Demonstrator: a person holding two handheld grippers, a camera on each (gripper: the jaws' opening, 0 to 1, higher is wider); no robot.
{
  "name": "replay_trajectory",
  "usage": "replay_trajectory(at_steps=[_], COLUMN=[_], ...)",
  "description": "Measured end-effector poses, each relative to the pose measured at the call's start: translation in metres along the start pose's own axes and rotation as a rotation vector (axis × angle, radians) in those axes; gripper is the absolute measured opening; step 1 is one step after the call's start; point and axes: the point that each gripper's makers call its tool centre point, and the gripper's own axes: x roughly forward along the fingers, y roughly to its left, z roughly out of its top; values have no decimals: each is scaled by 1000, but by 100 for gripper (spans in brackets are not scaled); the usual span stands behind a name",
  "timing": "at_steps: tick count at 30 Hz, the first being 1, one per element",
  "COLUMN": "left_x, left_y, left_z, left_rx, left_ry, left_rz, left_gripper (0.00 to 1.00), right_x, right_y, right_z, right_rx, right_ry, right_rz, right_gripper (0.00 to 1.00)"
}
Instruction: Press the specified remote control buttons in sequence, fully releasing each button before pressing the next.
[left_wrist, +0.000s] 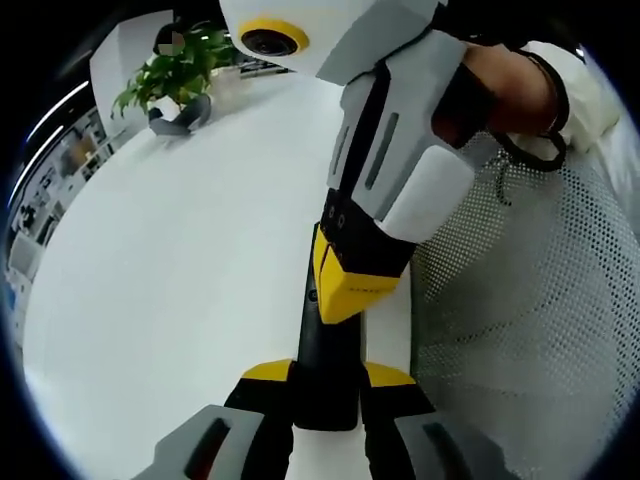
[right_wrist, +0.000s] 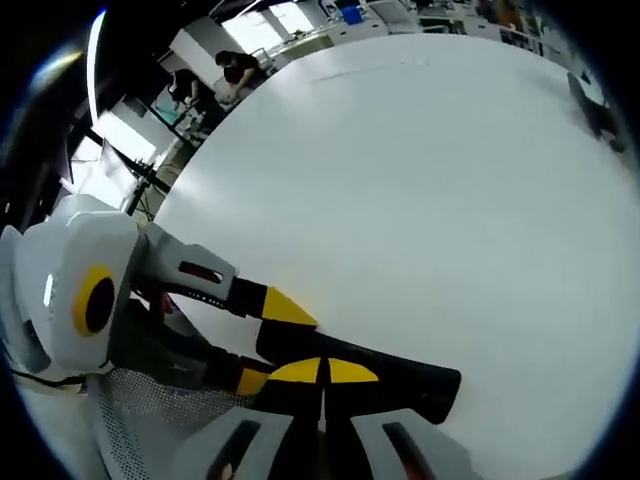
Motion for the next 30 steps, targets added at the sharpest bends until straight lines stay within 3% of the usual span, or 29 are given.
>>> replay_trajectory(at_steps=[16, 26, 30], left_x=[0, 0, 0], left_y=[0, 1, 0], left_z=[0, 1, 0], left_rx=[-8, -10, -9], left_ry=[-4, -1, 1], left_rz=[-5, 0, 4], left_gripper=[24, 24, 24], right_x=[0, 0, 1], right_y=[-2, 0, 6], right_z=[0, 0, 0], right_rx=[16, -58, -46], right_ry=[3, 4, -1], right_rz=[16, -10, 24], right_gripper=[0, 0, 0])
